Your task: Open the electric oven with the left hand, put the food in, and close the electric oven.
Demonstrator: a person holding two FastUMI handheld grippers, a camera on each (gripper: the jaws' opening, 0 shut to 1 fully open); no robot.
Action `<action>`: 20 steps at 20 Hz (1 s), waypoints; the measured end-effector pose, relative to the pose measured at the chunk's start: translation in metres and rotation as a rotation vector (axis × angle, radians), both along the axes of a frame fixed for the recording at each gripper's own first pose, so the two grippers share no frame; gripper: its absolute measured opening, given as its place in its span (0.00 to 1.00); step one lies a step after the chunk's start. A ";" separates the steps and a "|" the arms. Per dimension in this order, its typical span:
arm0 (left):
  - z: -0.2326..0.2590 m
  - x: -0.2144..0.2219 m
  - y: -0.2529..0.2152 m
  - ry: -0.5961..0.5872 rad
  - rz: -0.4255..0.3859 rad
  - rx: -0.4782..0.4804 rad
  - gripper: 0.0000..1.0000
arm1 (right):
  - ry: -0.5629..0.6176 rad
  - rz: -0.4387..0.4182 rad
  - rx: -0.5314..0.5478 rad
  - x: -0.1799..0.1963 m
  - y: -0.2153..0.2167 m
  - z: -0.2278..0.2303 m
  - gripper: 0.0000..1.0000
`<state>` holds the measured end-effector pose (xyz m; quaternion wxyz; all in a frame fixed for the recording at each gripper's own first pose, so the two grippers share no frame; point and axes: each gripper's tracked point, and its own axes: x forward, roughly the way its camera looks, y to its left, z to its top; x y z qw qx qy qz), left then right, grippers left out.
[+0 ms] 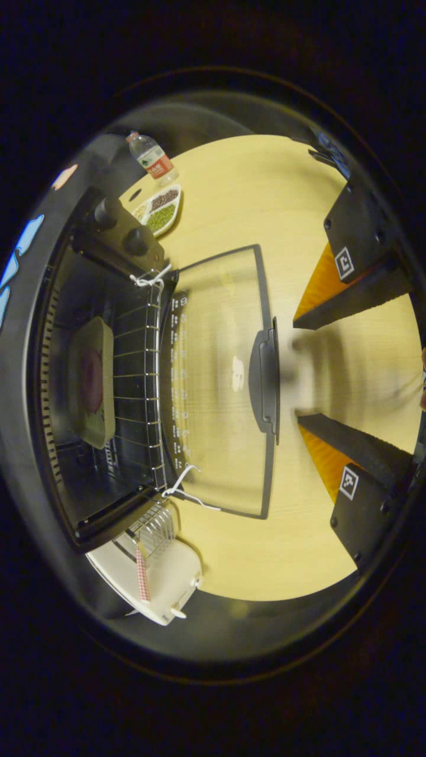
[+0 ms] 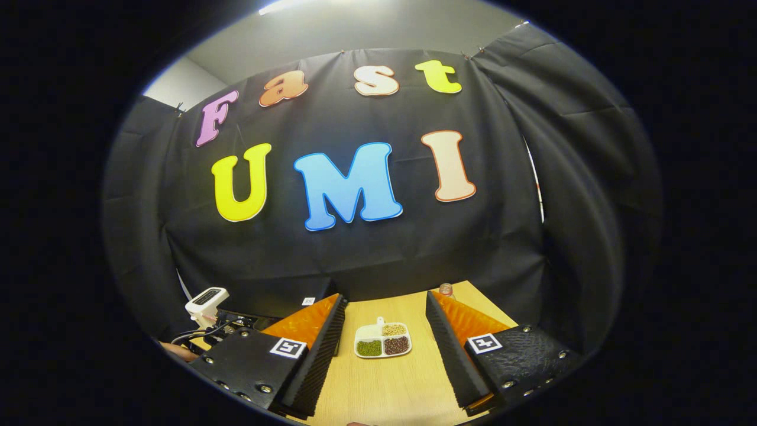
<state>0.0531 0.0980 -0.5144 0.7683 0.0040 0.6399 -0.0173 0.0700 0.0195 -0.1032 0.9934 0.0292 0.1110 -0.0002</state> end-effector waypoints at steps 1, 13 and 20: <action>-0.006 0.002 0.001 0.010 -0.004 0.003 1.00 | 0.002 -0.007 -0.003 -0.001 -0.002 -0.001 0.84; -0.017 0.011 0.003 0.033 -0.018 0.003 0.97 | 0.002 -0.008 -0.011 0.009 0.014 -0.006 0.84; 0.019 0.012 0.002 -0.059 -0.024 -0.015 0.97 | -0.006 0.030 0.002 0.013 0.035 -0.005 0.84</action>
